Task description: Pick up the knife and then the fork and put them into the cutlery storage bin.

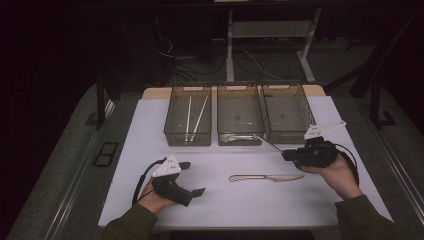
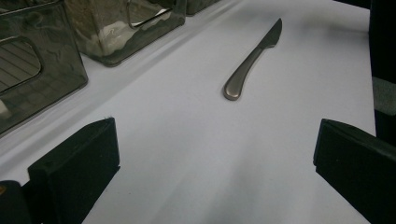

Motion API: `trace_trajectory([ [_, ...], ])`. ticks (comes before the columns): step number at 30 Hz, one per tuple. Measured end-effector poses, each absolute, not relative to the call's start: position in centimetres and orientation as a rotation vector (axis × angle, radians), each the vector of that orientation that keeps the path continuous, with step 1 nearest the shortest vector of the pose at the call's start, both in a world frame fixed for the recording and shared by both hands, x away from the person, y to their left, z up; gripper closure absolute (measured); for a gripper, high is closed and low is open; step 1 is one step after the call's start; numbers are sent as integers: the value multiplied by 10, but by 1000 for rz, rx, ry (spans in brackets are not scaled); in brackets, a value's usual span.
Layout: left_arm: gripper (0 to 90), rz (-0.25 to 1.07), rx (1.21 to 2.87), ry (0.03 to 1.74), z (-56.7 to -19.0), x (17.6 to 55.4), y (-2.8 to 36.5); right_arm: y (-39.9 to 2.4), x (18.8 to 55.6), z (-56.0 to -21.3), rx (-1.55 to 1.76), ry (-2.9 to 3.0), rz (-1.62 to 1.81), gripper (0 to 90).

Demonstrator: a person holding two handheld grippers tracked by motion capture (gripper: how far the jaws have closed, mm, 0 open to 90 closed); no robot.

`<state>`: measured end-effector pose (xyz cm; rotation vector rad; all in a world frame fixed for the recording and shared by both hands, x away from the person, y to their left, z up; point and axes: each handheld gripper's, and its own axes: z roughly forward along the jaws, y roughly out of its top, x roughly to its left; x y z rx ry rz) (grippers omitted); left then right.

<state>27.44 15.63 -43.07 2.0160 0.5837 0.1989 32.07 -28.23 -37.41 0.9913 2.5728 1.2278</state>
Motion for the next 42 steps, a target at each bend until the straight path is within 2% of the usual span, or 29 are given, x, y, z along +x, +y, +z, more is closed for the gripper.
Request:
trace_trajectory([
  [24, 0, 193, 2015, 592, -432, 274, 157, -288, 357, -351, 1084, 2397, 1224, 836],
  [42, 0, 185, 2000, 590, -430, 274, 157, -297, 417, -351, 1288, 2268, 1118, 835],
])
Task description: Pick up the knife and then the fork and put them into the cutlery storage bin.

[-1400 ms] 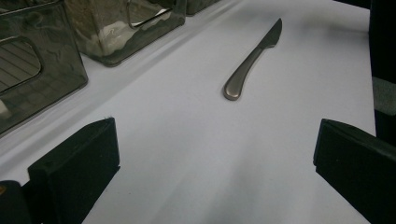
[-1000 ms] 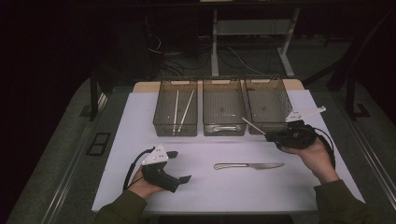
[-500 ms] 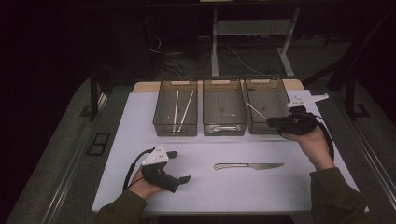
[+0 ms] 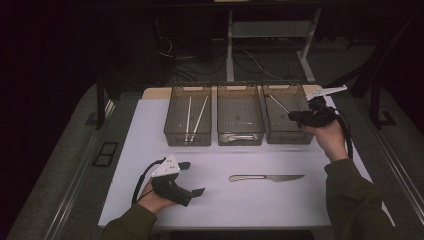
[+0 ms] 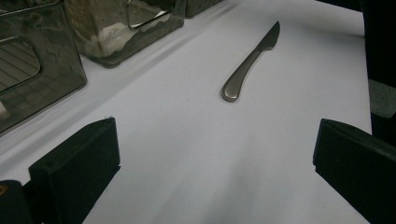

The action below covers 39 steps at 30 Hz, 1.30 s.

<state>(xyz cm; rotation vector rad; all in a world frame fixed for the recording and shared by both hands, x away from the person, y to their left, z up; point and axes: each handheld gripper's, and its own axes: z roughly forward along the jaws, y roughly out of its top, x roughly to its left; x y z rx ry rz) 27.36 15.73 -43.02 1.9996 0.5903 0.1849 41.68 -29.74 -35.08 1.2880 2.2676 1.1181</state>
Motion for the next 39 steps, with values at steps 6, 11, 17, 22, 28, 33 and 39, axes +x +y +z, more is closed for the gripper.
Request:
trace_trajectory([
  [6, 0, 182, 1996, 587, -430, 273, 157, -301, 440, -359, 1342, 2248, 1087, 835],
  [11, 0, 177, 1993, 588, -430, 273, 157, -305, 456, -370, 1375, 2245, 1049, 835],
  [17, 0, 174, 1992, 586, -430, 273, 157, -307, 473, -380, 1417, 2255, 975, 834],
  [22, 0, 174, 1993, 587, -430, 273, 157, -311, 480, -388, 1441, 2271, 945, 834],
  [28, 0, 175, 1995, 583, -430, 273, 157, -314, 481, -390, 1468, 2247, 943, 704],
  [33, 0, 175, 1995, 581, -430, 273, 157, -315, 480, -388, 1462, 2238, 947, 586],
  [39, 0, 177, 1998, 581, -430, 273, 157, -313, 476, -388, 1470, 2268, 936, 475],
])
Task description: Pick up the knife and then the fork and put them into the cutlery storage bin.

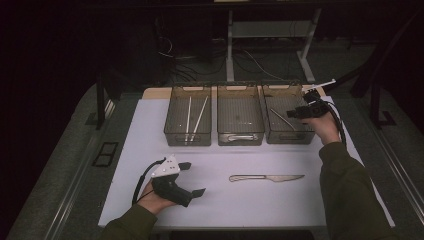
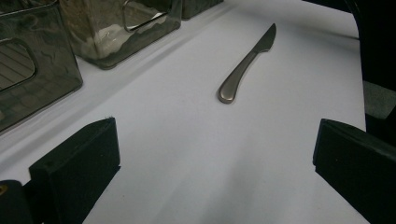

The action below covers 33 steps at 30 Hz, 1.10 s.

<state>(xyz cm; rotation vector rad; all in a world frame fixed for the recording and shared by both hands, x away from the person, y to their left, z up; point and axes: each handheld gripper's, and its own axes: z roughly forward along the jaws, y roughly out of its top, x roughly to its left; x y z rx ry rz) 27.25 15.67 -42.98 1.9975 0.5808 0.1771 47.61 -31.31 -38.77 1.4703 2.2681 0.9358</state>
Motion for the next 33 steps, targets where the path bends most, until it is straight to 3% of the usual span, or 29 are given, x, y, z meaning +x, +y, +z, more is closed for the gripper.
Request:
trace_trajectory([
  [5, 0, 176, 1998, 580, -430, 272, 157, -313, 465, -378, 1449, 2287, 981, 432],
  [18, 8, 180, 1998, 580, -429, 271, 156, -306, 409, -351, 1245, 2335, 1072, 426],
  [33, 8, 179, 1996, 583, -429, 271, 156, -297, 355, -362, 1116, 2395, 1214, 480],
])
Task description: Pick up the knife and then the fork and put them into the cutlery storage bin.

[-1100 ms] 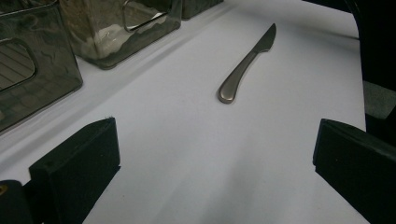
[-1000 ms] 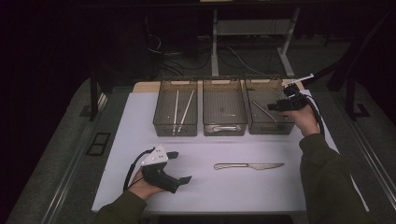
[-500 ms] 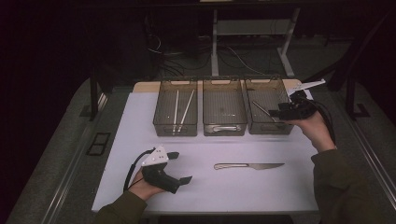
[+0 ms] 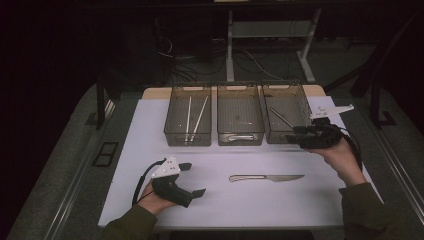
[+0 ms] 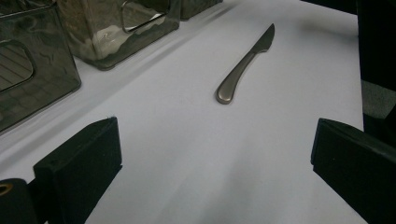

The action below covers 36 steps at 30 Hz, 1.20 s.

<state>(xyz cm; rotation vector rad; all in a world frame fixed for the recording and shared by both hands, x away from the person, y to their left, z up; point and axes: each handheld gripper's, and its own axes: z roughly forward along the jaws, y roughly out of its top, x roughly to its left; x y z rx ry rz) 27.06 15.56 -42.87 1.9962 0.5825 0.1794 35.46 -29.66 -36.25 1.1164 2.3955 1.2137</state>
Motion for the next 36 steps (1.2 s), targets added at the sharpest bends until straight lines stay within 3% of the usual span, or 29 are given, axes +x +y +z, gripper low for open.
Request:
trace_trajectory([
  [8, 9, 176, 1993, 580, -429, 271, 156, -288, 340, -371, 1037, 2459, 1200, 624],
  [14, 9, 176, 1995, 578, -429, 271, 156, -275, 336, -379, 939, 2565, 1189, 669],
  [36, 9, 170, 1998, 580, -430, 271, 155, -227, 337, -393, 580, 2883, 924, 647],
])
